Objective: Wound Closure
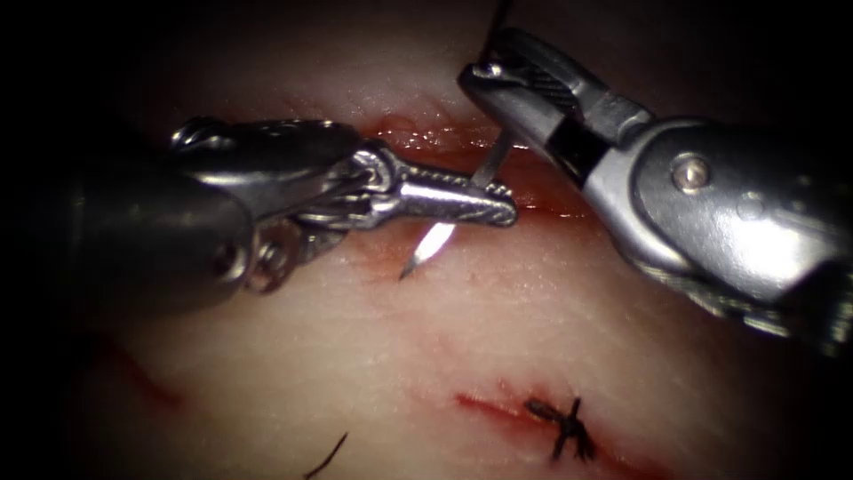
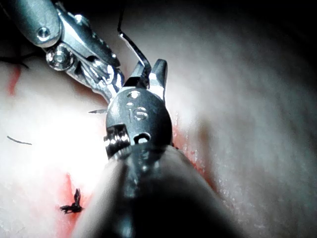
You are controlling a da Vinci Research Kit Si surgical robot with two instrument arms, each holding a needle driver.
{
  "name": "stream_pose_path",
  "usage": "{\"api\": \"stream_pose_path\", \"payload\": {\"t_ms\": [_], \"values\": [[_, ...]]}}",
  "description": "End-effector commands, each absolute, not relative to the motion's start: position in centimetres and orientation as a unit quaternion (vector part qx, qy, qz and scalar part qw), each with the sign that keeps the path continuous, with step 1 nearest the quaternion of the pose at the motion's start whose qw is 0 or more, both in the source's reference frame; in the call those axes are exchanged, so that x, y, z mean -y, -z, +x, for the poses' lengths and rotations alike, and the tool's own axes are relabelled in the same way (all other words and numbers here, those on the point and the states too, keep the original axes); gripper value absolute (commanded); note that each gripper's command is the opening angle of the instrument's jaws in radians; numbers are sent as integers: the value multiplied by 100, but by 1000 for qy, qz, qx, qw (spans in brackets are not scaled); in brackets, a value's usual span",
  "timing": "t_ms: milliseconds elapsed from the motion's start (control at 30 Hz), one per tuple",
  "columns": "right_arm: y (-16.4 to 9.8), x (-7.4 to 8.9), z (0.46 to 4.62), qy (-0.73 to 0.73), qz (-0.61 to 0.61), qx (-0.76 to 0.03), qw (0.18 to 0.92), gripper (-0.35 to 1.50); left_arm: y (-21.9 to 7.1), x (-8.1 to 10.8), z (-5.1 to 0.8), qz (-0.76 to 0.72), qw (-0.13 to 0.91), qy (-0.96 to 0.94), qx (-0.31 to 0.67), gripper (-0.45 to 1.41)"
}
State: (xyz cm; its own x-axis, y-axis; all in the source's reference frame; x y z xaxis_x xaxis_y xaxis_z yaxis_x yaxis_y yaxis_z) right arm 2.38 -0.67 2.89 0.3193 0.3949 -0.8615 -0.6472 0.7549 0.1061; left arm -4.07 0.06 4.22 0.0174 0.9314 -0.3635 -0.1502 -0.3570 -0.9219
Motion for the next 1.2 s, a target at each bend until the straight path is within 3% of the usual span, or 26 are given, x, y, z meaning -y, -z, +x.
{"api": "stream_pose_path", "payload": {"t_ms": [33, 133, 367, 500, 600, 700, 767, 900, 1200], "values": [[-293, 61, 244, -316, -120, -489, 804, -35, -428, -7, -414, -566, 432, -619, 332, 103], [-303, 54, 242, -292, -96, -505, 806, -35, -428, -7, -412, -578, 404, -652, 280, 135], [-333, 35, 242, -251, -71, -539, 801, -35, -426, -2, -388, -572, 384, -692, 214, 138], [-350, 18, 244, -193, -50, -561, 804, -35, -436, 4, -367, -540, 360, -748, 138, 124], [-355, 6, 247, -143, -46, -570, 807, -35, -453, 16, -355, -515, 320, -789, 99, 74], [-357, 3, 255, -109, -41, -578, 808, -35, -469, 21, -352, -512, 312, -795, 86, 54], [-361, -2, 264, -59, -69, -570, 817, -35, -488, 21, -355, -524, 299, -792, 92, 17], [-368, -9, 267, -29, -88, -571, 816, -35, -506, 16, -359, -515, 297, -799, 88, 5], [-388, -11, 263, -20, -115, -565, 817, -35, -515, 40, -376, -463, 271, -836, 116, 5]]}}
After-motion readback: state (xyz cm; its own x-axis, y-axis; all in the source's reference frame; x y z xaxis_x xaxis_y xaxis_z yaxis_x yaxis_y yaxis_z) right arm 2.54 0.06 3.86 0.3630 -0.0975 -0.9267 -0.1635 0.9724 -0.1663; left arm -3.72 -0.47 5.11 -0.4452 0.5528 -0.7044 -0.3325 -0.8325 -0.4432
